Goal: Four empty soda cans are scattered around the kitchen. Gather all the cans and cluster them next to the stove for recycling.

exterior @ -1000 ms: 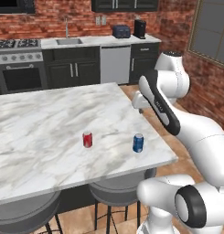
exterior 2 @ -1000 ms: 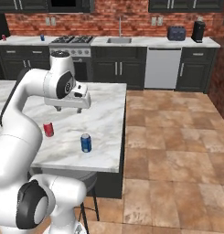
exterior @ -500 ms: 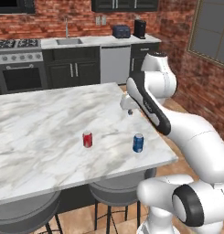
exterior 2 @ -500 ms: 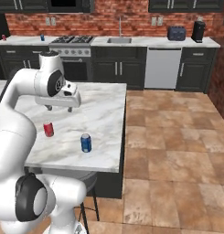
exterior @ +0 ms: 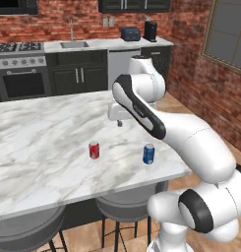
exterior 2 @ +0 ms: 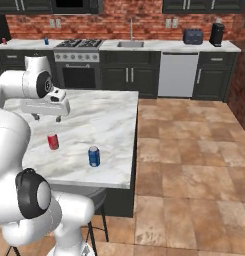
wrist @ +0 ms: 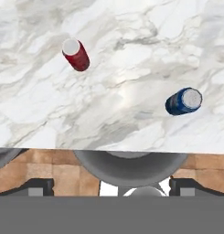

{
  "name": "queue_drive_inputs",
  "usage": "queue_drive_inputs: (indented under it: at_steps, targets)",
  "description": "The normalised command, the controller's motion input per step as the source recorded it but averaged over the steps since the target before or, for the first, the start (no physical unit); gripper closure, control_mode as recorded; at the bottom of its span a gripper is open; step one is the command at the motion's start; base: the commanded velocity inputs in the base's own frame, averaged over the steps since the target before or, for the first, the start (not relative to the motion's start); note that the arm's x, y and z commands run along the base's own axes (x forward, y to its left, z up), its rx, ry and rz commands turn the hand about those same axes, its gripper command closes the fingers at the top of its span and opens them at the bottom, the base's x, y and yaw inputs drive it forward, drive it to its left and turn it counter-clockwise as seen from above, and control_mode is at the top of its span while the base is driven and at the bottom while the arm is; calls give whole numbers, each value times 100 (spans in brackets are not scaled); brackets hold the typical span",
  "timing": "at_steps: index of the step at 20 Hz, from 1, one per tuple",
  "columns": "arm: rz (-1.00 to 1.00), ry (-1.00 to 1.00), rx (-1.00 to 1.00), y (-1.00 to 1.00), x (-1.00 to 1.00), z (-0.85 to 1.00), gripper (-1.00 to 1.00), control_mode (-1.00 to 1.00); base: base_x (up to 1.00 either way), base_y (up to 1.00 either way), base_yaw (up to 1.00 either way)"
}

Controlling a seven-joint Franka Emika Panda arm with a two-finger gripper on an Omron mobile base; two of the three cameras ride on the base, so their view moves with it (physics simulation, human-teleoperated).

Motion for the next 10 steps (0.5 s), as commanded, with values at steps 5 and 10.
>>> queue_drive_inputs:
  at_steps: [5, 10]
  targets:
    - [0, 12, 0, 43, 12, -7, -100, -100, 0, 0, 0]
    - [0, 0, 0, 32, 23, -34, -100, -100, 0, 0, 0]
